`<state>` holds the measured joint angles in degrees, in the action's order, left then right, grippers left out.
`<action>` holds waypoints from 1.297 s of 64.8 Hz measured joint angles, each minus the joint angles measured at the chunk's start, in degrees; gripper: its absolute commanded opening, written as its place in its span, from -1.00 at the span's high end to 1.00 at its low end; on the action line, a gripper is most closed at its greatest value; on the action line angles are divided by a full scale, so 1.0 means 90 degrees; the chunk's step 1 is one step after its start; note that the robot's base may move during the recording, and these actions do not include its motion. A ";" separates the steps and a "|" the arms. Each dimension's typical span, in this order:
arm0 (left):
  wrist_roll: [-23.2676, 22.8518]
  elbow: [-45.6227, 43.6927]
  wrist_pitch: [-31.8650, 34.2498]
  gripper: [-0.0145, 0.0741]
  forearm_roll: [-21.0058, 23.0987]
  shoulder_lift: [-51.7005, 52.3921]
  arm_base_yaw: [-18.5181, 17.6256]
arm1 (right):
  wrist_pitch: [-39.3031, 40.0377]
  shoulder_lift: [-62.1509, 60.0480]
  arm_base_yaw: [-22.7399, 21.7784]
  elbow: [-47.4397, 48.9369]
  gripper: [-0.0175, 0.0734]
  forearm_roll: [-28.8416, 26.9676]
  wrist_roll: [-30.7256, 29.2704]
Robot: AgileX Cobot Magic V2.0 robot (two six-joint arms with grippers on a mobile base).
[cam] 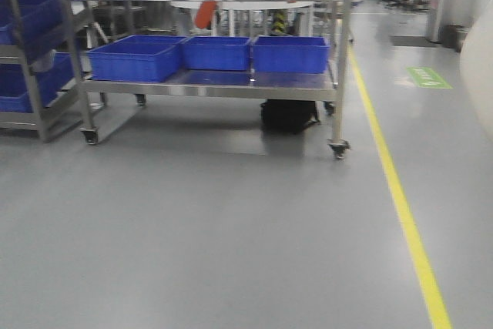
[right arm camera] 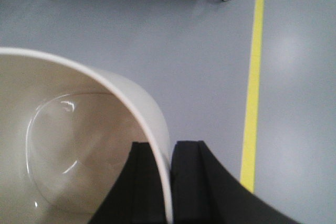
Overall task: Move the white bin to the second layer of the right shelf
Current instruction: 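Drive the base away from the table holding the bin in the right gripper, then drive the base across the room toward the roller-track shelf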
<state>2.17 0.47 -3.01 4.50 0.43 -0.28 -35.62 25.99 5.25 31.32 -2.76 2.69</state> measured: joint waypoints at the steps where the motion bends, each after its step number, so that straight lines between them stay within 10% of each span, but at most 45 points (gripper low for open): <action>1: 0.0000 0.0000 0.0000 0.48 0.0000 0.0000 0.0000 | 0.0000 0.0000 0.0000 0.0000 0.50 0.0000 0.0000; 84: 0.0000 0.0000 0.0000 0.48 0.0000 0.0000 0.0000 | 0.0000 0.0000 0.0000 0.0000 0.50 0.0000 0.0000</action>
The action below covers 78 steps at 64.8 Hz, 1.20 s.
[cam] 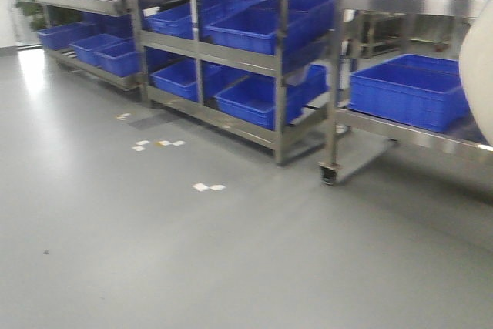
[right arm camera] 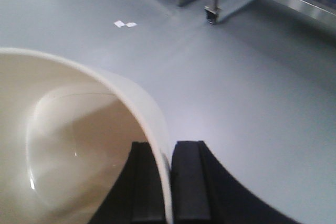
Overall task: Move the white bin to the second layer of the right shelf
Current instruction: 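Drive the base across the room toward the roller-track shelf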
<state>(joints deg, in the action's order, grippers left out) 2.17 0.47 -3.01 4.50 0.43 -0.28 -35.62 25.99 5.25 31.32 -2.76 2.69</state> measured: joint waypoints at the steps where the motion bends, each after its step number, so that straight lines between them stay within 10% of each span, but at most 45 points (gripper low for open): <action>1: 0.0000 0.0000 0.0000 0.48 0.0000 0.0000 0.0000 | 0.0000 0.0000 0.0000 0.0000 0.50 0.0000 0.0000; 78: 0.0000 0.0000 0.0000 0.48 0.0000 0.0000 0.0000 | 0.0000 0.0000 0.0000 0.0000 0.50 0.0000 0.0000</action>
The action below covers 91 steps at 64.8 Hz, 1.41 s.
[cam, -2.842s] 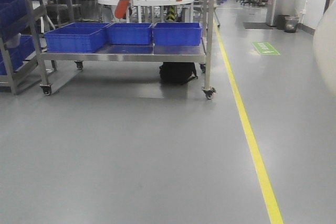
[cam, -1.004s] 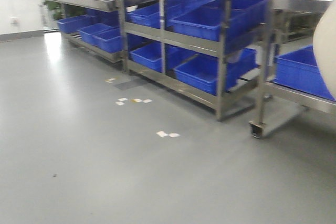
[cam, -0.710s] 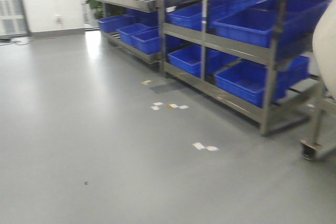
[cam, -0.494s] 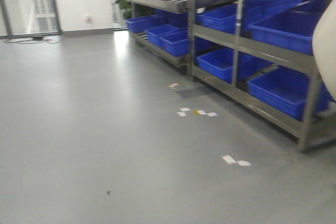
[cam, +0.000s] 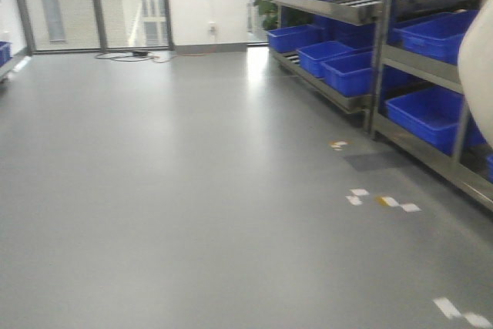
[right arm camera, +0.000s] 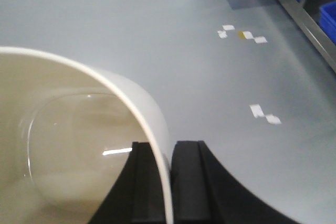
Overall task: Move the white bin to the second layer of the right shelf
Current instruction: 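Drive the base across the room toward the roller-track shelf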
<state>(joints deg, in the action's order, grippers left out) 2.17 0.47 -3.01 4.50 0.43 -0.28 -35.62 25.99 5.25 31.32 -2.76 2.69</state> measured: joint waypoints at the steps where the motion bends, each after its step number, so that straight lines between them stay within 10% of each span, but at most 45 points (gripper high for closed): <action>1: 0.0000 0.0000 0.0000 0.48 0.0000 0.0000 0.0000 | 0.0000 0.0000 0.0000 0.0000 0.50 0.0000 0.0000; 91: 0.0000 0.0000 0.0000 0.48 0.0000 0.0000 0.0000 | 0.0000 0.0000 0.0000 0.0000 0.50 0.0000 0.0000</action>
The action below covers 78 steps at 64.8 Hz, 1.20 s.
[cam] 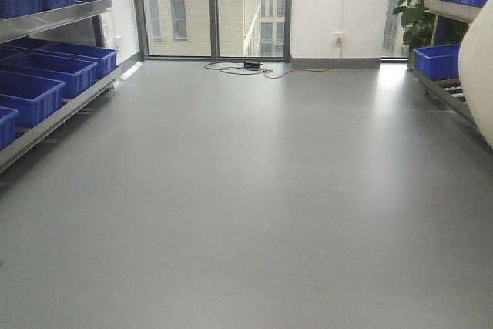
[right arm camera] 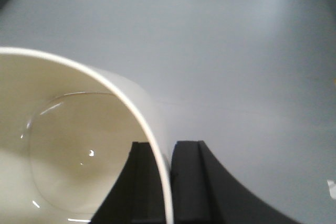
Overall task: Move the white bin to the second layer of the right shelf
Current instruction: 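Drive the base across the room toward the roller-track shelf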
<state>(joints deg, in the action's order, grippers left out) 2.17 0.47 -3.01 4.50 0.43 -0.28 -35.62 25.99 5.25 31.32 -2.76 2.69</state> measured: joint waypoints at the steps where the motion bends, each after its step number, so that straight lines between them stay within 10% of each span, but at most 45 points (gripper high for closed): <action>1: 0.0000 0.0000 0.0000 0.48 0.0000 0.0000 0.0000 | 0.0000 0.0000 0.0000 0.0000 0.50 0.0000 0.0000; 78: 0.0000 0.0000 0.0000 0.48 0.0000 0.0000 0.0000 | -0.0003 0.0000 0.0000 0.0000 0.50 0.0000 0.0000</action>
<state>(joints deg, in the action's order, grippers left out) 2.17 0.47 -3.01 4.50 0.43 -0.28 -35.64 25.99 5.25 31.32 -2.76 2.69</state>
